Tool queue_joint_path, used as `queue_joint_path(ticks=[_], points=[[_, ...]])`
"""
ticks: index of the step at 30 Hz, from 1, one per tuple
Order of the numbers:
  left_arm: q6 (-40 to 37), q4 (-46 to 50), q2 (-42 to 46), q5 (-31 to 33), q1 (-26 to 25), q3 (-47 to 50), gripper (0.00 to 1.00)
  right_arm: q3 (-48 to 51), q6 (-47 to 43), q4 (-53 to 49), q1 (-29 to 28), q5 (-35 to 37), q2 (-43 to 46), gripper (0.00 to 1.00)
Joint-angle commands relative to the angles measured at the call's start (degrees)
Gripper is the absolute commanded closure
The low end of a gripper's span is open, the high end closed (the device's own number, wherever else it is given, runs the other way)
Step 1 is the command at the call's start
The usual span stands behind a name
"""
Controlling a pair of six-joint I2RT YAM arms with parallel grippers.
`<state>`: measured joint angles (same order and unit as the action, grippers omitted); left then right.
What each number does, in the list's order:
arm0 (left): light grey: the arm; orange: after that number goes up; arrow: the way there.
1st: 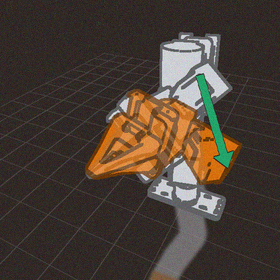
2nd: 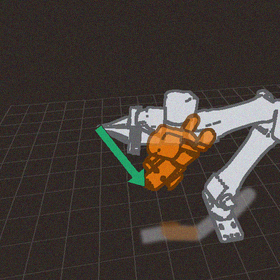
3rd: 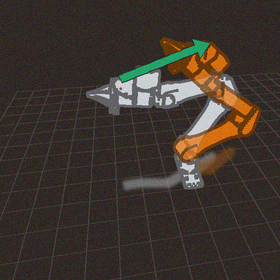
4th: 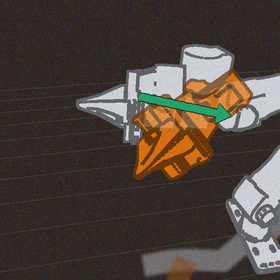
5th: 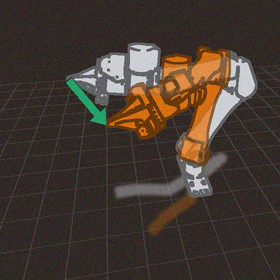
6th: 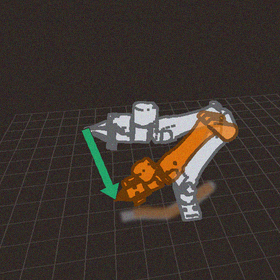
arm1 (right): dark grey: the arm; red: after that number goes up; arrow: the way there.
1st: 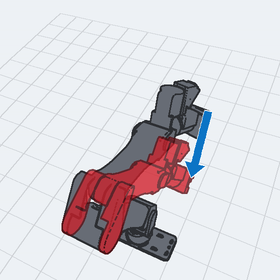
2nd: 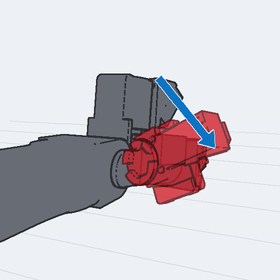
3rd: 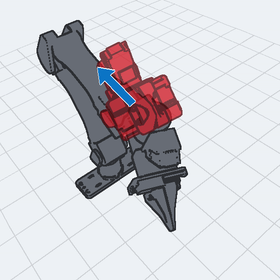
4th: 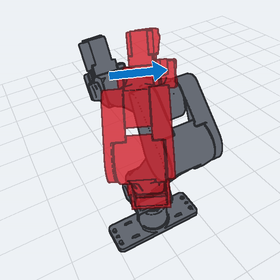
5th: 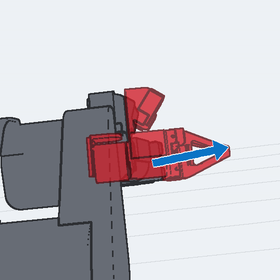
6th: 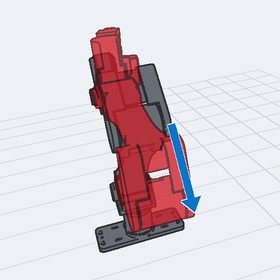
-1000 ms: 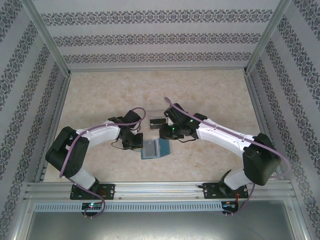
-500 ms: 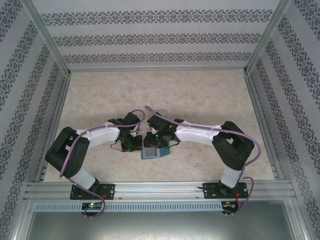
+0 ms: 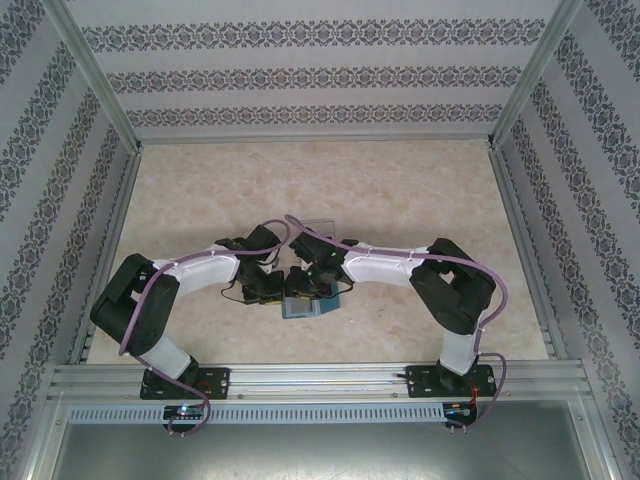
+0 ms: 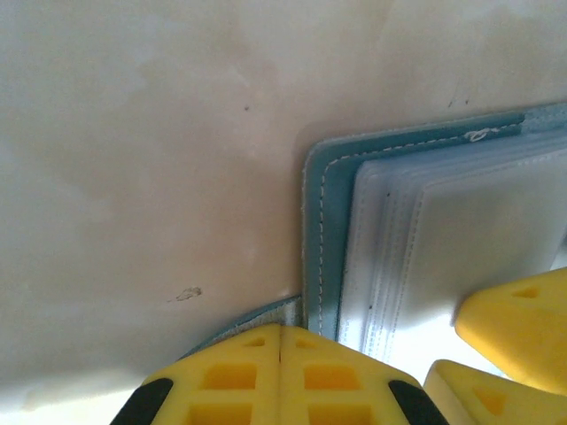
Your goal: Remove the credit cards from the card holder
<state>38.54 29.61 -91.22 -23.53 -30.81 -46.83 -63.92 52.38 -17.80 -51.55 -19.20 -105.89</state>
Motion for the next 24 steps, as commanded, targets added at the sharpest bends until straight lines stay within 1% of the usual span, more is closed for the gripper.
queue_joint_path(ticks=[1,7,11,19,24], points=[[-0.53,-0.41,0.16,0.55,-0.7,1.08,0.96,-0.63,0.18,-3.31,-0.57,2.55,-0.37,0.66],[-0.66,-0.34,0.25,0.58,-0.7,1.07,0.96,-2.33,-1.5,-9.8,-1.03,7.09,0.41,0.59],[-0.51,-0.6,0.12,0.59,-0.7,1.25,0.96,-4.51,-2.97,-15.59,-1.66,12.01,0.18,0.54],[-0.54,-0.6,0.08,0.43,-0.66,1.09,0.96,-9.07,-5.41,-25.18,-3.37,19.79,-0.81,0.41],[-0.4,-0.62,0.25,0.42,-0.66,0.98,0.96,-10.08,-5.89,-29.35,-3.47,23.92,-0.25,0.4]])
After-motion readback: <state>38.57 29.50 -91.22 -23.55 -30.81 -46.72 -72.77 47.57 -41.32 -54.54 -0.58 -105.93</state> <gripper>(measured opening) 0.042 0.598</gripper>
